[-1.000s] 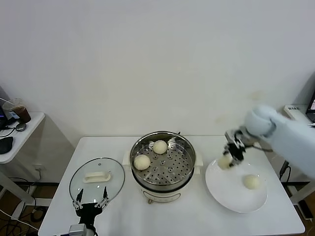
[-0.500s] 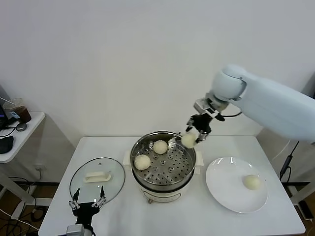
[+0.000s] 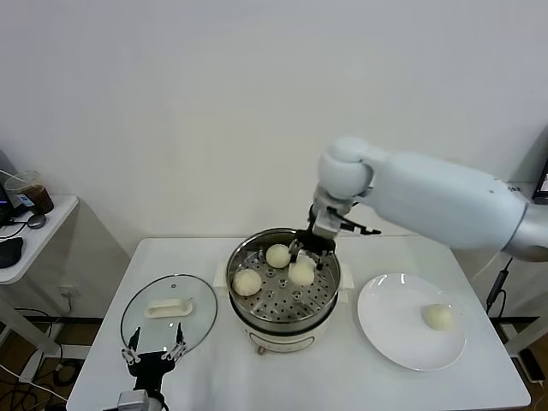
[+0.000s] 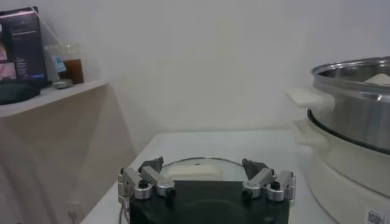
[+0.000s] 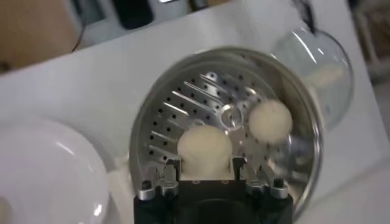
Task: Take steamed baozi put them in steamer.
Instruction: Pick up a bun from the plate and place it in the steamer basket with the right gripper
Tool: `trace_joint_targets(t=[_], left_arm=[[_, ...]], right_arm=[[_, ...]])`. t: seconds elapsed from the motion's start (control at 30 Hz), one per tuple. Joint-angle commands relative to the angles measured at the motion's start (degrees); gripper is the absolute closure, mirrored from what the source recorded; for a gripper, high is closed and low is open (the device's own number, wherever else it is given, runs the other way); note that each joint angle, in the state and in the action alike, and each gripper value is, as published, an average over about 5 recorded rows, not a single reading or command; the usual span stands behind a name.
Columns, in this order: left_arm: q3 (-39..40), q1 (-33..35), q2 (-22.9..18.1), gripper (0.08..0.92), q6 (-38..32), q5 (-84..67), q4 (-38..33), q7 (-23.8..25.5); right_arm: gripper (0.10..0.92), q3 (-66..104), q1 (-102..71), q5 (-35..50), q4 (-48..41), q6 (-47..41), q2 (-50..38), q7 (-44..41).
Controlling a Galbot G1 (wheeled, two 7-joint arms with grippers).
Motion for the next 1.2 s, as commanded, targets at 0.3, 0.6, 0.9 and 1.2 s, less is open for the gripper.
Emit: trace_joint_targets(t=[0.3, 0.6, 0.9, 1.2], left_arm=[[0.2, 0.0, 0.0, 0.177, 0.0, -0.1, -0.5, 0.1], [0.1, -0.1, 0.1, 0.177, -0.1, -0.3, -0.1, 0.1], [0.2, -0.3, 0.1, 0.177, -0.1, -0.4, 0.2, 0.2], [0.6, -0.3, 0.1, 0.177, 0.0, -0.2, 0.0, 0.5]], right_arm=[[0.516, -1.9, -5.6, -10.3, -2.7, 10.7, 8.9, 1.7], [0.516, -2.7, -7.3, -10.8, -2.4, 10.3, 9.5, 1.9], [0.449, -2.0, -5.7, -8.8, -1.9, 6.2, 8.5, 2.5], [0.223, 6.7, -1.8, 0.9, -2.0, -4.4, -0.8, 0.5]])
